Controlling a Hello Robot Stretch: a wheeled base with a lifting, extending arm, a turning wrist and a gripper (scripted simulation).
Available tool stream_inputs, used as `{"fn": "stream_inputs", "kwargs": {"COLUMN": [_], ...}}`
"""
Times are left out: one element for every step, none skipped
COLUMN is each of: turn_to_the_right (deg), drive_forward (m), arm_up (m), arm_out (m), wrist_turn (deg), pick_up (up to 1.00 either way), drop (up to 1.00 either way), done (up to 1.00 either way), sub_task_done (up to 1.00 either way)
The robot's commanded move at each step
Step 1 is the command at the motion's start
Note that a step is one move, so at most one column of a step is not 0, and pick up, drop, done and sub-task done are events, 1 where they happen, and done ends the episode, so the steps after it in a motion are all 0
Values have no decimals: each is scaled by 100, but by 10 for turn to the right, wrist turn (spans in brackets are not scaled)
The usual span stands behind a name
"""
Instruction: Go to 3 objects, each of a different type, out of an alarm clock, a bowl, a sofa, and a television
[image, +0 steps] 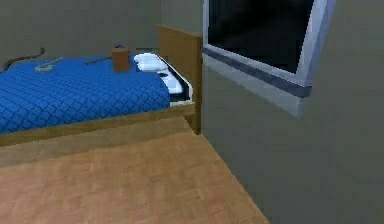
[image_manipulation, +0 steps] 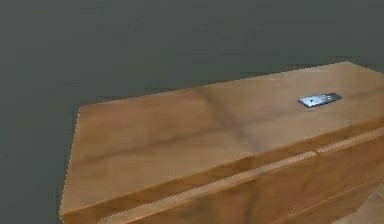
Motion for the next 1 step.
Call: {"fn": "stream_inputs", "kwargs": {"turn_to_the_right": [-30], "drive_forward": [0], "arm_up": [0], "arm_out": [0], "wrist_turn": [0], "pick_up": [0], "drop": [0], "done": [0], "sub_task_done": [0]}}
